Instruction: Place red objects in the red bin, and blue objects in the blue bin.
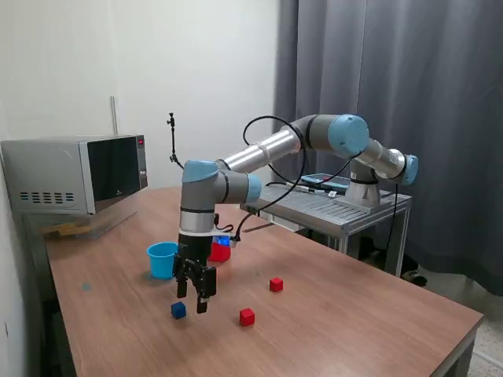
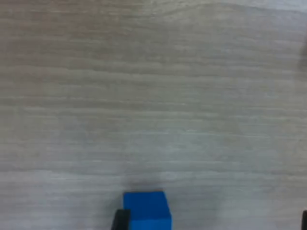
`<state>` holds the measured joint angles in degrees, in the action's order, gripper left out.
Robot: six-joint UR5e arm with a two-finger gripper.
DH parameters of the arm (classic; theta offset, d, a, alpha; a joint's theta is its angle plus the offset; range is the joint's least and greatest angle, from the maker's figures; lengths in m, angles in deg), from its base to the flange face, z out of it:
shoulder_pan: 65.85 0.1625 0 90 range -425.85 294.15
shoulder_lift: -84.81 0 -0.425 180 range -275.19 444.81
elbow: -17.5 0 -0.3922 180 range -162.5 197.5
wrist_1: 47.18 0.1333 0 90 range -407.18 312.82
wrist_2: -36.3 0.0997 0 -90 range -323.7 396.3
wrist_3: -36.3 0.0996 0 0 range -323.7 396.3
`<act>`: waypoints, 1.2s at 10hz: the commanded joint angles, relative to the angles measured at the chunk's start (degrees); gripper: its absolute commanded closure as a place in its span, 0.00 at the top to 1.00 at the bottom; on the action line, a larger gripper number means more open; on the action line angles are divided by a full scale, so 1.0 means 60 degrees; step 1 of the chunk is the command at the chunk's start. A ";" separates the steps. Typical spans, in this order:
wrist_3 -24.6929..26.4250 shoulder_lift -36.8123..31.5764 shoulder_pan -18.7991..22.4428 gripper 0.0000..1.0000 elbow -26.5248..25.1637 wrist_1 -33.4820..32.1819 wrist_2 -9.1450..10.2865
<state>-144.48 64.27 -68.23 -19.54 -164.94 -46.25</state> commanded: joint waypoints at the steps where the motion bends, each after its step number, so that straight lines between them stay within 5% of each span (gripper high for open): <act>1: -0.0003 0.0083 -0.0058 1.00 0.0152 -0.0018 -0.0068; 12: 0.0085 0.0376 -0.0190 1.00 0.0256 -0.0443 -0.0435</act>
<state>-143.98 66.46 -69.21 -17.85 -167.67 -48.78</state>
